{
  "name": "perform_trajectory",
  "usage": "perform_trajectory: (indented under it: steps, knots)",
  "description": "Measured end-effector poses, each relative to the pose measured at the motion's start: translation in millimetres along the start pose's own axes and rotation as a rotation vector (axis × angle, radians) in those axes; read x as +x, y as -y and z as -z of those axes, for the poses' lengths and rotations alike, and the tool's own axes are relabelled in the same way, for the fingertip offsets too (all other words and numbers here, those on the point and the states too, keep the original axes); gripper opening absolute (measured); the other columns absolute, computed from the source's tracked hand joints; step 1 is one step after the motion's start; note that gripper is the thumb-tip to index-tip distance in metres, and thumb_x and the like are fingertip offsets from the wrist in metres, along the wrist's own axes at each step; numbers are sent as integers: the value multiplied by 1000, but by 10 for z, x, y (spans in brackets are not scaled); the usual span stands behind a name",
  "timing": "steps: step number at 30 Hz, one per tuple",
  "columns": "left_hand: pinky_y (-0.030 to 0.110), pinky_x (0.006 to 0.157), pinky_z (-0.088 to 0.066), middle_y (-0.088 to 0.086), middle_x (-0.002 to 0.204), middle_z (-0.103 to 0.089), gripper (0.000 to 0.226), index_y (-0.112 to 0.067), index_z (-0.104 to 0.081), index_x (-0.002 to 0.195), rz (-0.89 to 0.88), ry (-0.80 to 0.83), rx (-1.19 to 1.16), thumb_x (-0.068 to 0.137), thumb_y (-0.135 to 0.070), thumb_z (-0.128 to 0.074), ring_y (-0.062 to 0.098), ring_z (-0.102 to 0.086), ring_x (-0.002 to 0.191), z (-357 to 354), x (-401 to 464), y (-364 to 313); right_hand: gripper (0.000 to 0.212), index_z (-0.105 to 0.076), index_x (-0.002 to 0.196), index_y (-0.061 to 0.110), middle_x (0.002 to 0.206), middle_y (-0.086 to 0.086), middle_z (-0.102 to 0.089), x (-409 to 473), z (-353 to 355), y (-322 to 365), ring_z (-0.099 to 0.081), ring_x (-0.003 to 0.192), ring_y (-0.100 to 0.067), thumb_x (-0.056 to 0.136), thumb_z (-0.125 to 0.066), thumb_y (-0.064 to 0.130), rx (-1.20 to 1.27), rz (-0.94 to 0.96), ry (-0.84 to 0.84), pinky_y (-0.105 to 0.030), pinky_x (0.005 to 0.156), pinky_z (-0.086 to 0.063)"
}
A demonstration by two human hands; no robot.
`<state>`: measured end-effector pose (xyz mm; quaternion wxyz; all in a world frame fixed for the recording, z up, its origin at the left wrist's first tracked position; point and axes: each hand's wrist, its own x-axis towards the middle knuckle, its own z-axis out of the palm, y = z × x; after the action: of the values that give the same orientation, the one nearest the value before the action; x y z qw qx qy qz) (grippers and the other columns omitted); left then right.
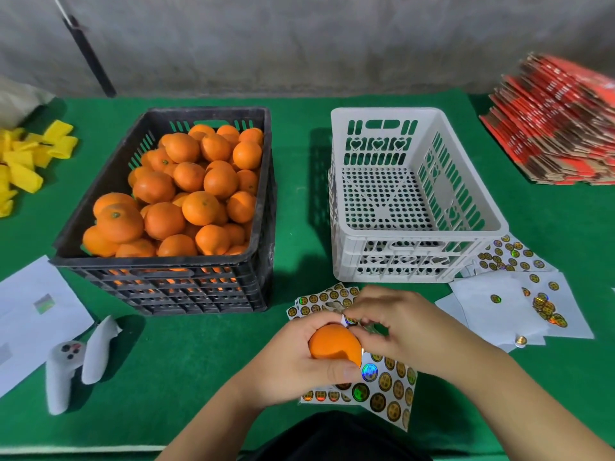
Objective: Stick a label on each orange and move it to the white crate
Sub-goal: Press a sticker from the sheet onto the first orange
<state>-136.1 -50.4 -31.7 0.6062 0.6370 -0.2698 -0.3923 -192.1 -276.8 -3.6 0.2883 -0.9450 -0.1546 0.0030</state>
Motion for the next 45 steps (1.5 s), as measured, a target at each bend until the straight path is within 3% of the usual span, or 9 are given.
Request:
perform_trajectory:
  steps: [5,8,12,16,24,27,31,38,45]
  knots:
    - [32,83,-54,5,105,-67,57,-32,-69,117,-8,-48,41,70,-57,-89,15,-66,94,-3,29,-2,26,-77,125,19,99,2,-66,21,16,16,-66,78,-19,103,-67,29,-72,9,-30,-34,66,-54]
    - [26,81,-56,-10,100,-67,53,-39,-69,115,3,-52,46,71,-59,-89,9,-67,91,7,25,-42,20,-78,117,16,94,1,-64,35,-15,64,-63,69,-22,103,-68,24,-119,23,-55,-33,56,-51]
    - [27,74,-52,-10,89,-63,59,-23,-69,116,23,-54,23,73,-60,-87,10,-61,80,13,-8,-60,28,-75,127,16,105,-1,-67,44,7,68,-68,78,-24,101,-69,26,-144,53,3,-38,62,-58]
    - [57,88,-56,18,105,-68,56,-17,-68,122,31,-18,38,79,-47,-88,40,-66,94,-4,7,-67,33,-71,133,17,113,-3,-65,65,63,41,-68,91,-25,106,-62,33,-149,38,56,-43,76,-57]
    - [42,87,-58,6,107,-69,56,-24,-68,127,33,-55,34,81,-50,-86,25,-69,95,-13,-1,-79,17,-75,106,8,93,-3,-63,70,20,7,-63,72,-24,90,-75,2,-179,72,-28,-42,56,-56]
    - [40,79,-57,6,101,-69,57,-29,-67,128,35,-85,-4,80,-52,-86,19,-66,89,-26,2,-67,13,-76,100,6,94,1,-64,75,-58,-46,-64,79,-17,92,-73,-4,-5,-33,-272,-39,67,-57]
    - [46,89,-59,4,114,-73,64,-33,-68,123,40,-277,-80,76,-76,-75,30,-71,104,-31,10,-44,10,-74,107,18,92,7,-65,55,-145,167,-64,84,-8,100,-67,19,114,-33,-654,-19,73,-50]
    - [61,98,-54,6,119,-71,84,-29,-63,129,46,-408,-237,70,-89,-64,34,-68,113,-76,45,-37,18,-77,102,6,103,-1,-68,29,-296,313,-66,89,-18,101,-65,19,-68,62,-528,-28,73,-54]
    - [61,104,-51,10,128,-70,73,-28,-64,133,93,-432,-368,85,-81,-56,33,-67,119,-73,85,-7,45,-67,136,15,133,6,-60,-20,-290,377,-59,119,-14,98,-63,38,-46,-24,-341,-26,96,-52]
